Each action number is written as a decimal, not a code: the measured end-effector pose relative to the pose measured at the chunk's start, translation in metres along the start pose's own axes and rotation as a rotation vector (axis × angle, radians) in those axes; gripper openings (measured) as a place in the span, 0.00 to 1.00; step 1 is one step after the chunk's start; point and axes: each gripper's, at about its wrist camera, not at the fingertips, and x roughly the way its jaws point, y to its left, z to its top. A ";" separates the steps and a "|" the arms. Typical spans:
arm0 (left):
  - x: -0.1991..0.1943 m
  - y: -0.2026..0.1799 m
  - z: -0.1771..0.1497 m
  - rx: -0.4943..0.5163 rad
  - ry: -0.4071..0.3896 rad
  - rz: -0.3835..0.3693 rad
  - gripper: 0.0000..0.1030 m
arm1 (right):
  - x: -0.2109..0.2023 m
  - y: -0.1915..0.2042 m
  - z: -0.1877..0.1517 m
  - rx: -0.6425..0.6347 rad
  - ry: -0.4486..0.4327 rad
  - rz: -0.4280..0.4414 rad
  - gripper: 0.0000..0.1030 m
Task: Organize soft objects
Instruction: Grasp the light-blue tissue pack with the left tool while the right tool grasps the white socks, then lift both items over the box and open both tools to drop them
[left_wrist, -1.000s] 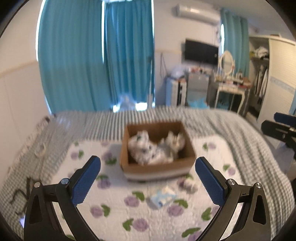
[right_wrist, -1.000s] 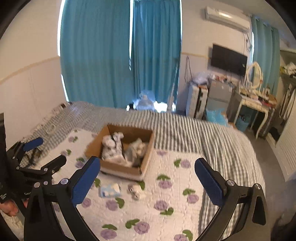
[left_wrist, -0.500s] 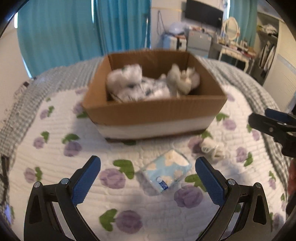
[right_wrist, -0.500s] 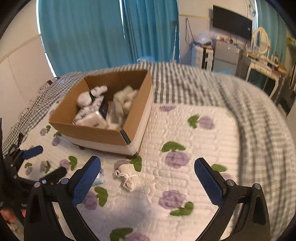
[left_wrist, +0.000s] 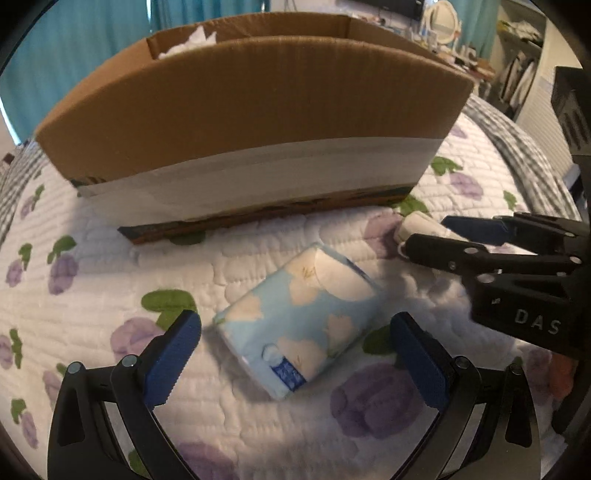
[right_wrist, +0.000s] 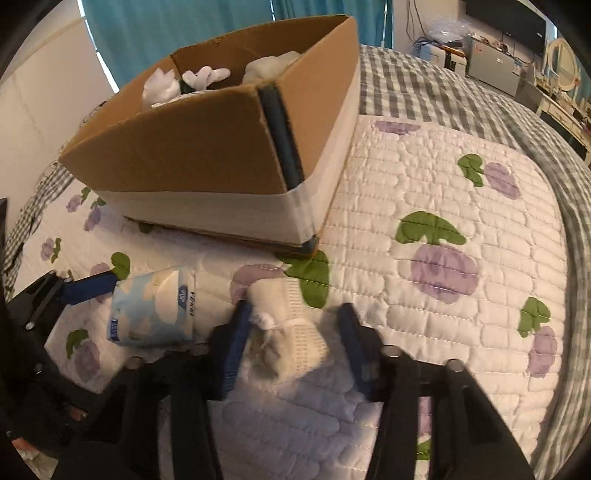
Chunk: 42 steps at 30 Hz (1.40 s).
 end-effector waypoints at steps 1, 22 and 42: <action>0.002 0.002 0.001 0.003 -0.003 0.001 1.00 | 0.000 0.000 0.000 0.001 -0.003 0.005 0.37; -0.059 0.005 0.003 0.073 -0.073 -0.098 0.74 | -0.066 0.005 0.006 0.013 -0.109 -0.047 0.29; -0.238 0.004 0.023 0.080 -0.401 -0.005 0.74 | -0.247 0.070 0.016 -0.094 -0.380 -0.097 0.29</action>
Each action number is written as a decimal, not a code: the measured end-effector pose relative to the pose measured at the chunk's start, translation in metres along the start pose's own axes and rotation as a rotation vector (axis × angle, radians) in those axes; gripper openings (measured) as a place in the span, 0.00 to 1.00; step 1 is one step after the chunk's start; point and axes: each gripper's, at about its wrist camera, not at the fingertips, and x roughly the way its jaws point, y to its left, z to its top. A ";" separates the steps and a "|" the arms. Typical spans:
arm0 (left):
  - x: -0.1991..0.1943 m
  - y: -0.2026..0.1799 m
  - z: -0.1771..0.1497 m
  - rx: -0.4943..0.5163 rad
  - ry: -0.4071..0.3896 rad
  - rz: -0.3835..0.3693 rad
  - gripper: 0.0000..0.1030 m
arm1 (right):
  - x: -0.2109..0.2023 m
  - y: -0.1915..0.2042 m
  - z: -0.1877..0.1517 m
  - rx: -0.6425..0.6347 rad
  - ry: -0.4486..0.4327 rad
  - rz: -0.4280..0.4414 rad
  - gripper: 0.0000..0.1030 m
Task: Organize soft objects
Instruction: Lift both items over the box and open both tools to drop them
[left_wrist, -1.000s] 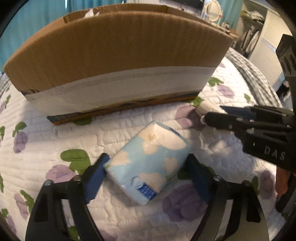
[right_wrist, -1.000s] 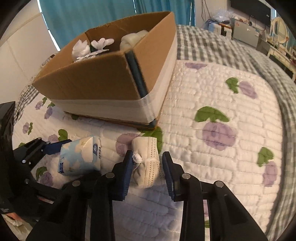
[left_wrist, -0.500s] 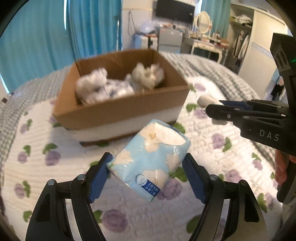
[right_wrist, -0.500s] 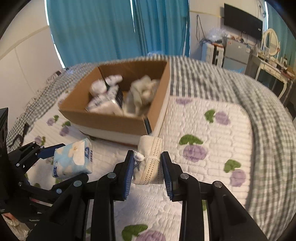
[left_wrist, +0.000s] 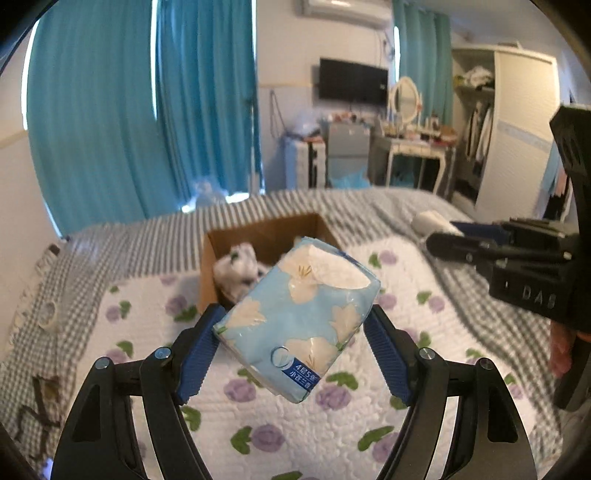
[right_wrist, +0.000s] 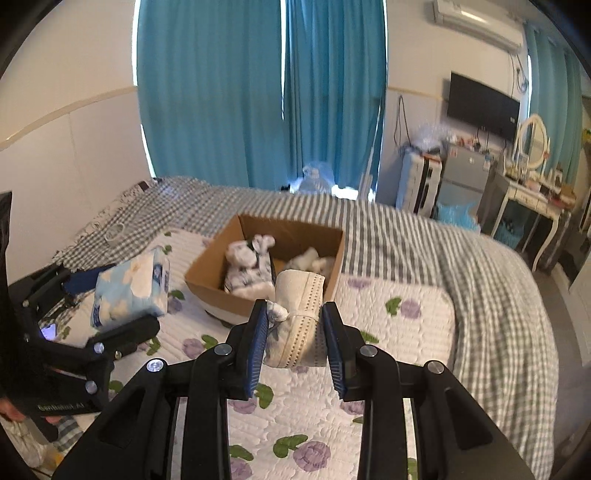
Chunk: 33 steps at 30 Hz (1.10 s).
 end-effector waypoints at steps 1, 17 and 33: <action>-0.007 0.001 0.005 -0.002 -0.014 -0.001 0.74 | -0.009 0.003 0.004 -0.007 -0.014 0.000 0.29; 0.009 0.044 0.092 -0.016 -0.126 0.034 0.74 | -0.027 0.011 0.120 -0.004 -0.188 0.046 0.29; 0.194 0.077 0.088 -0.040 0.084 0.005 0.74 | 0.194 -0.021 0.123 0.092 0.024 0.097 0.29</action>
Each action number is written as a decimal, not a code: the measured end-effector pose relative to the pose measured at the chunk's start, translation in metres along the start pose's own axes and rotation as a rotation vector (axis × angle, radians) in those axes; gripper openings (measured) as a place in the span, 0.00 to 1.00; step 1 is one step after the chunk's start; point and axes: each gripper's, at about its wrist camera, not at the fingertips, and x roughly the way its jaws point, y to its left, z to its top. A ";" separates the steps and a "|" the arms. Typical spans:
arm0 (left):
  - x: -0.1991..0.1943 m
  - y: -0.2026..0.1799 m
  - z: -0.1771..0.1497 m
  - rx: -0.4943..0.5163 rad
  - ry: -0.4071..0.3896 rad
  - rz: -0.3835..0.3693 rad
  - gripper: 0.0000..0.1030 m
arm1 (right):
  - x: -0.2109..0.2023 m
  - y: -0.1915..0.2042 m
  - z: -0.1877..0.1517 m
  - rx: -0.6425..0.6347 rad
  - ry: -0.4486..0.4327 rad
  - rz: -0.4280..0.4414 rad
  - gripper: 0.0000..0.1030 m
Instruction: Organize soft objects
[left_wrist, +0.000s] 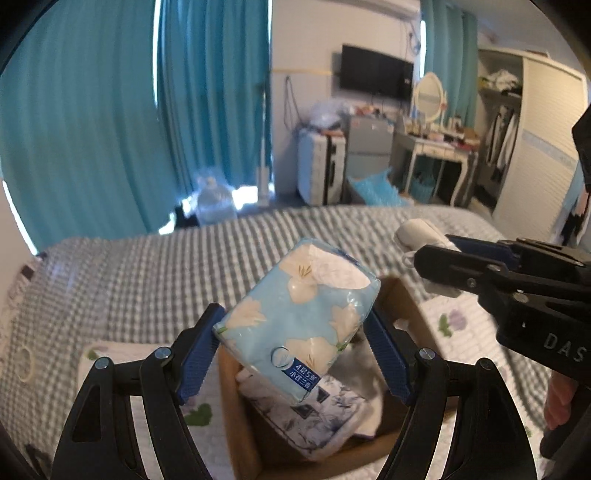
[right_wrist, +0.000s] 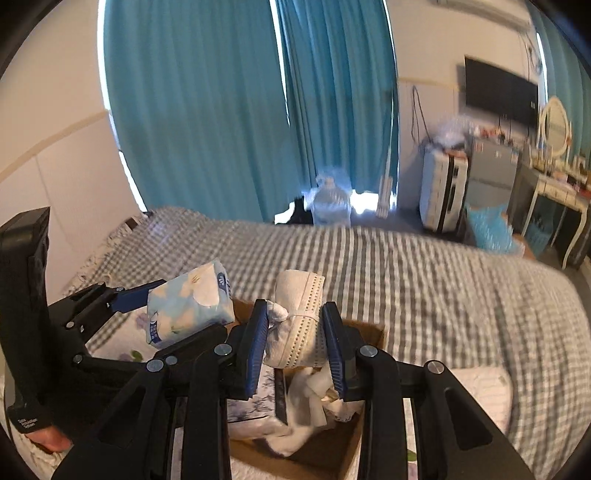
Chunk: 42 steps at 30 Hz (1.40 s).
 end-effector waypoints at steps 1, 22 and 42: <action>0.007 0.000 -0.003 0.003 0.013 -0.002 0.74 | 0.012 -0.005 -0.005 0.007 0.016 0.001 0.29; 0.015 -0.024 -0.011 0.016 0.026 0.046 0.80 | 0.016 -0.034 -0.014 0.086 0.013 -0.056 0.59; -0.324 -0.075 0.023 0.051 -0.516 0.085 1.00 | -0.337 0.054 0.015 -0.009 -0.386 -0.124 0.72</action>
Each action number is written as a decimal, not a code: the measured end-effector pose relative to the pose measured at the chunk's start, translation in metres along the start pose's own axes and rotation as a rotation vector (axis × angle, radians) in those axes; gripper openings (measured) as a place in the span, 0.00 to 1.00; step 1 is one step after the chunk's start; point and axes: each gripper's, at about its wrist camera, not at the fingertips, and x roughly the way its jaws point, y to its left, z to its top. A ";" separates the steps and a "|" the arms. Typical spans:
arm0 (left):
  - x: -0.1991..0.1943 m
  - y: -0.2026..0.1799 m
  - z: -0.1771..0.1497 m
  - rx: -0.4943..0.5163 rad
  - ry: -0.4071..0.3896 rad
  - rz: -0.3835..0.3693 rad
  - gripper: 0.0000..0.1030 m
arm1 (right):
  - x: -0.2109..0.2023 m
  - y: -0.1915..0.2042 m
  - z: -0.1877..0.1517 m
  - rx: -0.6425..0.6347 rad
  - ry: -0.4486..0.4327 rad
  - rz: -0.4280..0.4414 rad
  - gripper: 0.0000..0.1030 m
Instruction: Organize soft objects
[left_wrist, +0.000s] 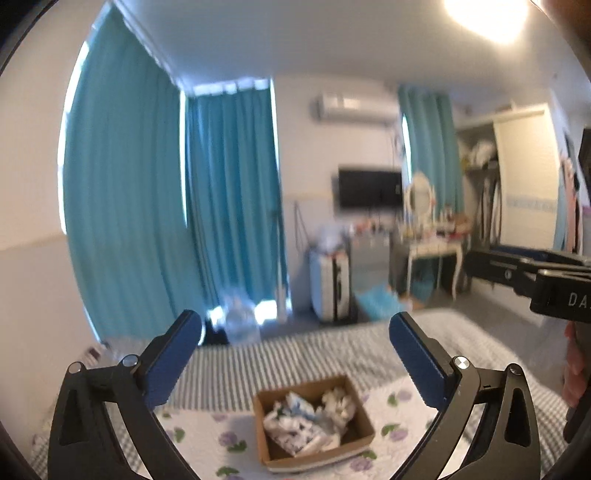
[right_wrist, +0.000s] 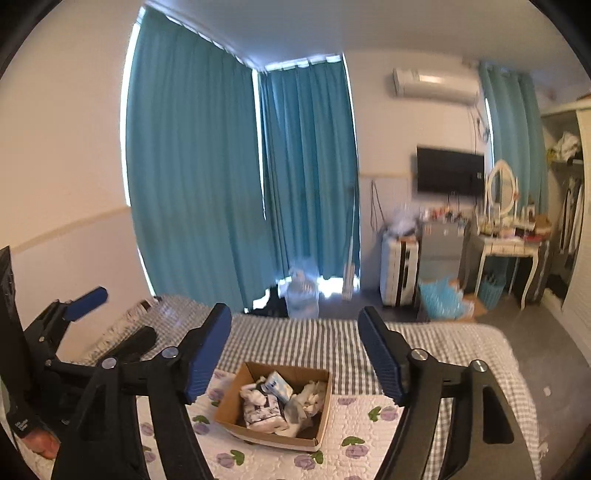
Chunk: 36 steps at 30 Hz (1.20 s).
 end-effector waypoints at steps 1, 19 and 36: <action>-0.018 -0.001 0.005 0.003 -0.027 -0.003 1.00 | -0.016 0.004 0.003 -0.008 -0.014 0.005 0.74; -0.064 0.025 -0.062 -0.027 -0.103 0.132 1.00 | -0.069 0.035 -0.089 -0.073 -0.195 0.062 1.00; 0.018 0.019 -0.204 -0.099 0.144 0.178 1.00 | 0.082 0.001 -0.240 0.037 0.033 -0.046 1.00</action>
